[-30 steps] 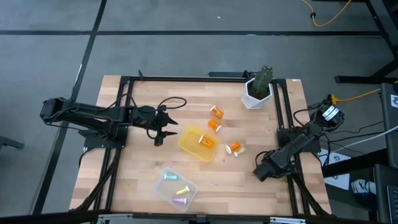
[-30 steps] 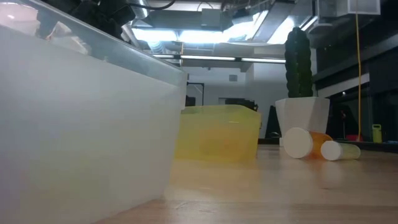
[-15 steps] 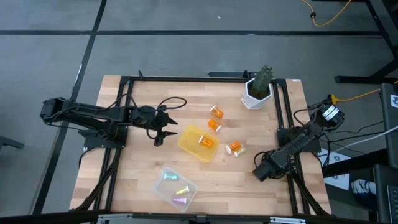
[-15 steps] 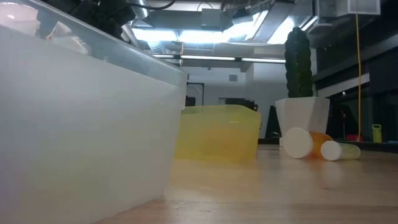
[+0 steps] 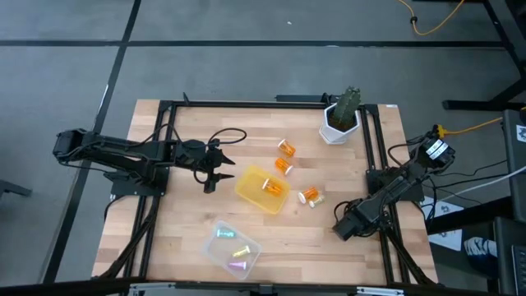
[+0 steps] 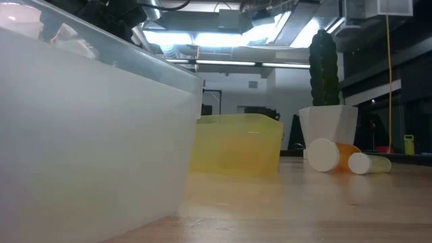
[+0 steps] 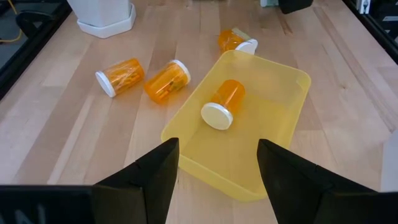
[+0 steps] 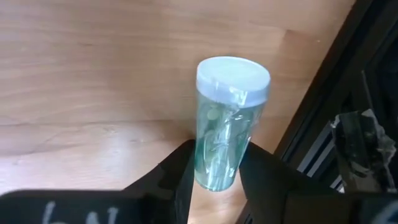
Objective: Pick and place medicine bottles into bin by pill shape (circle, oval)
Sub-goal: Put the green bottled tablet into the transparent bin
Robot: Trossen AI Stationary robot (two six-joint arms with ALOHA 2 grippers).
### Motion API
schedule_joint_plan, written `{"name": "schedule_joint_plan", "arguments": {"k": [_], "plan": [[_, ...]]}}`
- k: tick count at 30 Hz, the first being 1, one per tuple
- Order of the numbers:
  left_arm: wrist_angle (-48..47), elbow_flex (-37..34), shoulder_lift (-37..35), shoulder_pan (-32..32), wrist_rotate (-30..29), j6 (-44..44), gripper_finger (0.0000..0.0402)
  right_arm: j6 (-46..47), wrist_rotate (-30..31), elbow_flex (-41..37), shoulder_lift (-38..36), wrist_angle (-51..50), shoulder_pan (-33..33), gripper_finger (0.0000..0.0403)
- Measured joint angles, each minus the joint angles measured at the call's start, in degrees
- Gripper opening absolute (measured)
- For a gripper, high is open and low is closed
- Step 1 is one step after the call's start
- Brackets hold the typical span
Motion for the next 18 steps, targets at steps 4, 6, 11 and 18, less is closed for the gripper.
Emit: {"name": "schedule_joint_plan", "arguments": {"k": [4,6,11,18], "plan": [[0.0,0.0,0.0,0.0,0.0,0.0,0.0212,-1.5,0.7,0.1,-0.1,0.1,0.0,0.0106],[0.0,0.0,0.0,0.0,0.0,0.0,0.0212,-3.4,2.9,0.7,-0.1,-0.6,0.0,0.0103],[0.0,0.0,0.0,0.0,0.0,0.0,0.0212,-7.9,16.9,4.8,0.0,-2.9,0.0,0.0101],[0.0,0.0,0.0,0.0,0.0,0.0,0.0212,-20.4,38.1,14.2,0.2,-3.3,0.0,0.01]]}}
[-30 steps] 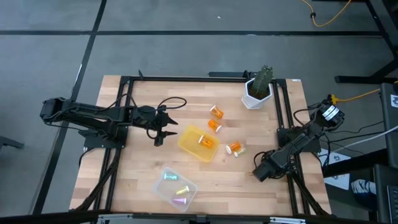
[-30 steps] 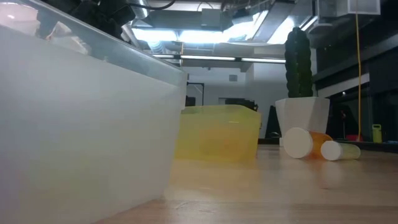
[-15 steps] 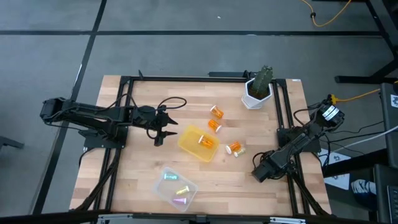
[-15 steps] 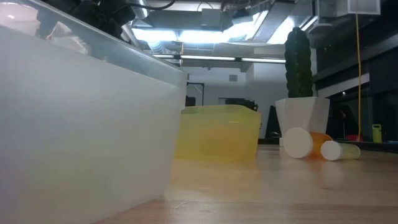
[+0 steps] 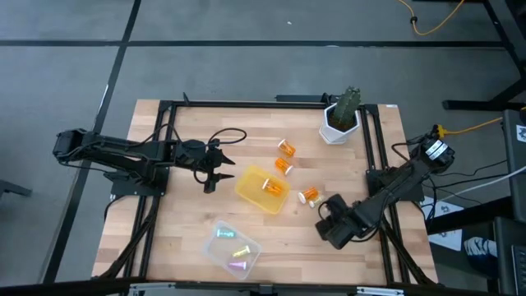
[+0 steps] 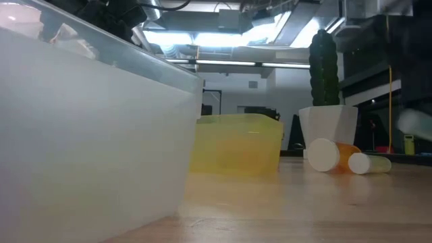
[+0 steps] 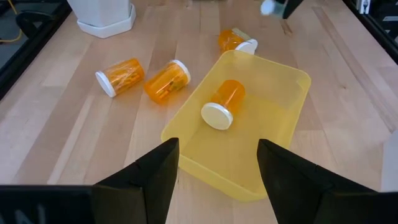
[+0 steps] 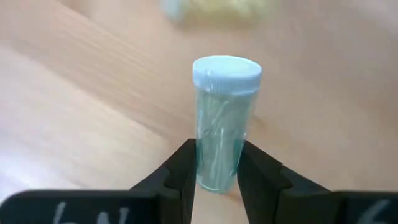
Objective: Pick and place medicine bottles into bin by pill shape (circle, oval)
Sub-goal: Put the green bottled tablet into the transparent bin
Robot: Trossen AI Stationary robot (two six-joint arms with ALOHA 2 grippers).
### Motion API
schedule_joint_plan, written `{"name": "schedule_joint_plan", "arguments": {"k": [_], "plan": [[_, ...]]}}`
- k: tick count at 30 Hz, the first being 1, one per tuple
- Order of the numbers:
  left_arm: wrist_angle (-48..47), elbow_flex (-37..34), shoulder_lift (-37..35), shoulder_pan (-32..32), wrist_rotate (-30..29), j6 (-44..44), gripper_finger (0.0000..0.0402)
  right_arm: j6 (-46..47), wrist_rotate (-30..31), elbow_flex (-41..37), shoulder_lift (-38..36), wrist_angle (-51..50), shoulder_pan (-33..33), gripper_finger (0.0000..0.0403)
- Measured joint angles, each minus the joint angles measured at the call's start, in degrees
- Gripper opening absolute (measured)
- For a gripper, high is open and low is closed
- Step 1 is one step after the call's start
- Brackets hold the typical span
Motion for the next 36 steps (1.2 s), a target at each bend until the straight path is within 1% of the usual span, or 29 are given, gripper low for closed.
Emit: {"name": "schedule_joint_plan", "arguments": {"k": [2,5,8,11,13,16,18,20,22,24,28,32,34,36], "plan": [[0.0,0.0,0.0,0.0,0.0,0.0,0.0212,-2.9,4.9,2.4,0.0,0.0,0.0,0.01],[0.0,0.0,0.0,0.0,0.0,0.0,0.0212,-6.8,10.4,4.9,-0.1,-0.1,0.0,0.01],[0.0,0.0,0.0,0.0,0.0,0.0,0.0212,-9.9,15.0,6.5,-0.1,0.2,0.0,0.0099],[0.0,0.0,0.0,0.0,0.0,0.0,0.0212,-12.7,19.3,6.8,-0.1,3.1,0.0,0.0099],[0.0,0.0,0.0,0.0,0.0,0.0,0.0212,-15.5,21.5,6.8,-0.1,6.6,0.0,0.0099],[0.0,0.0,0.0,0.0,0.0,0.0,0.0212,-21.5,24.1,6.8,0.0,14.3,-0.3,0.0099],[0.0,0.0,0.0,0.0,0.0,0.0,0.0212,-28.0,26.0,6.8,0.3,21.0,-0.6,0.0099],[0.0,0.0,0.0,0.0,0.0,0.0,0.0212,-35.9,26.3,6.8,1.1,28.3,-1.2,0.0099],[0.0,0.0,0.0,0.0,0.0,0.0,0.0212,-44.7,25.8,6.8,2.1,35.7,-2.1,0.0099],[0.0,0.0,0.0,0.0,0.0,0.0,0.0212,-53.7,23.6,6.8,3.2,43.6,-3.0,0.0099],[0.0,0.0,0.0,0.0,0.0,0.0,0.0212,-68.2,15.8,6.8,6.2,58.2,-5.2,0.01],[0.0,0.0,0.0,0.0,0.0,0.0,0.0212,-75.2,6.2,6.8,9.6,69.3,-7.9,0.0101],[0.0,0.0,0.0,0.0,0.0,0.0,0.0212,-75.9,2.4,6.8,11.1,72.9,-9.3,0.0101],[0.0,0.0,0.0,0.0,0.0,0.0,0.0212,-75.6,0.1,6.8,12.7,75.6,-10.7,0.0102]]}}
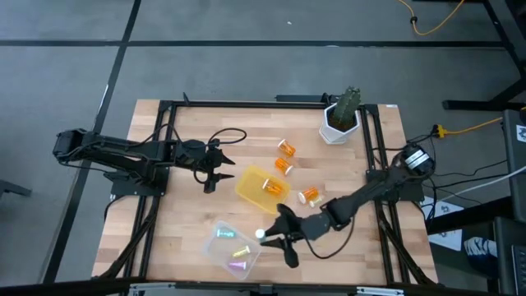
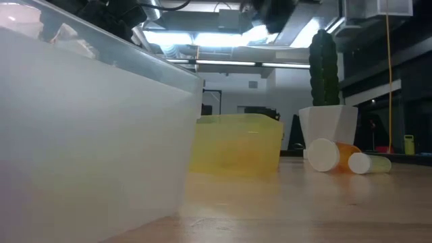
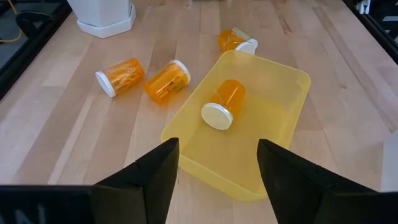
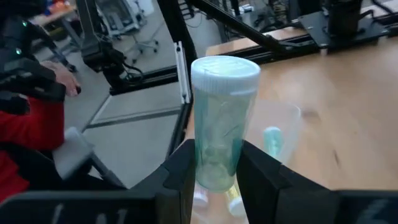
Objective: Pick and place medicine bottles into bin by pill shape (circle, oval)
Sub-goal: Put the green bottled tablet into the transparent bin
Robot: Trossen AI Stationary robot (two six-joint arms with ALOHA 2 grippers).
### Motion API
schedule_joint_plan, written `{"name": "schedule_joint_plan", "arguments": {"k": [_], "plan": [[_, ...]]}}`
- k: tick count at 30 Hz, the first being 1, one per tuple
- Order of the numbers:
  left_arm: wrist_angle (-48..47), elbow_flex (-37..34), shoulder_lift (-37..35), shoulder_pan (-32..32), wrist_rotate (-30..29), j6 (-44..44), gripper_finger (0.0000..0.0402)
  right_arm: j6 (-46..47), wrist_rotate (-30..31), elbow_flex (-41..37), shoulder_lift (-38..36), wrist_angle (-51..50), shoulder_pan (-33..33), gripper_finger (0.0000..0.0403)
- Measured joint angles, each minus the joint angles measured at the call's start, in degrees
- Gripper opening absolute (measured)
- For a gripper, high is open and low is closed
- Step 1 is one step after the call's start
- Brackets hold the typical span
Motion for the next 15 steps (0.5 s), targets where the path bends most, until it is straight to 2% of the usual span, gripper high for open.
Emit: {"name": "schedule_joint_plan", "arguments": {"k": [8,12,15], "plan": [[0.0,0.0,0.0,0.0,0.0,0.0,0.0212,0.3,-11.4,2.0,7.1,10.3,-5.0,0.0102],[0.0,0.0,0.0,0.0,0.0,0.0,0.0212,0.0,-17.3,8.8,11.9,8.7,-6.2,0.0102],[0.0,0.0,0.0,0.0,0.0,0.0,0.0212,0.0,-18.2,13.9,13.9,4.5,-6.8,0.0104]]}}
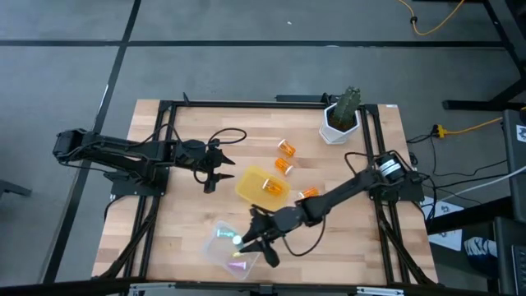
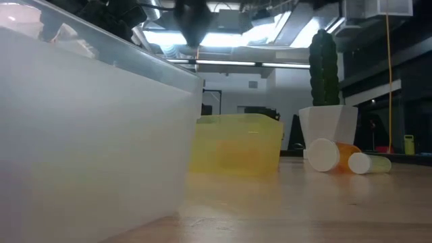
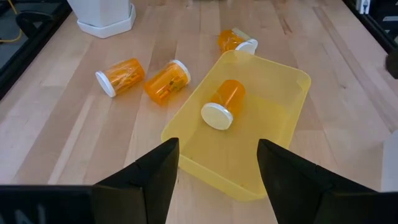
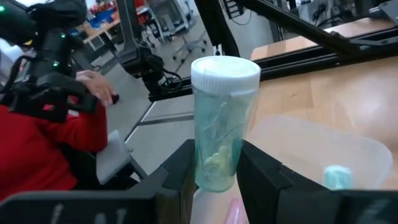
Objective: Pick and place medicine bottles into bin by pill shape (circle, oval)
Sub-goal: Put the green bottled tablet into the transparent bin, then put the yellow bottled tablet into the transparent bin
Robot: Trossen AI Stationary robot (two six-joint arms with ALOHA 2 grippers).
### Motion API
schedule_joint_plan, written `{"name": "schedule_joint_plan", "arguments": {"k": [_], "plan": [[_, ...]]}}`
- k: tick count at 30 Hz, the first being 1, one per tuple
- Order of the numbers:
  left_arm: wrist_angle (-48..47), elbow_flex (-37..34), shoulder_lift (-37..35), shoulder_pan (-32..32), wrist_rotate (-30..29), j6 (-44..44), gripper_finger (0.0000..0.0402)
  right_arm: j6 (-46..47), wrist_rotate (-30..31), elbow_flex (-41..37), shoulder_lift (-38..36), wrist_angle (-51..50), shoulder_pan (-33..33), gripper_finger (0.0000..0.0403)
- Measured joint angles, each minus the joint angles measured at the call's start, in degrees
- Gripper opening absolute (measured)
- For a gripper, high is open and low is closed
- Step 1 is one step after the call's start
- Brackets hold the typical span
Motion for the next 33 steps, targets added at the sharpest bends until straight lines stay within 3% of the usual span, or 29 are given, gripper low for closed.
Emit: {"name": "schedule_joint_plan", "arguments": {"k": [5,33], "plan": [[0.0,0.0,0.0,0.0,0.0,0.0,0.0212,-1.8,0.4,3.8,0.1,-7.1,-0.2,0.0118],[0.0,0.0,0.0,0.0,0.0,0.0,0.0212,-4.8,1.8,4.1,0.1,-3.6,-0.1,0.0132]]}}
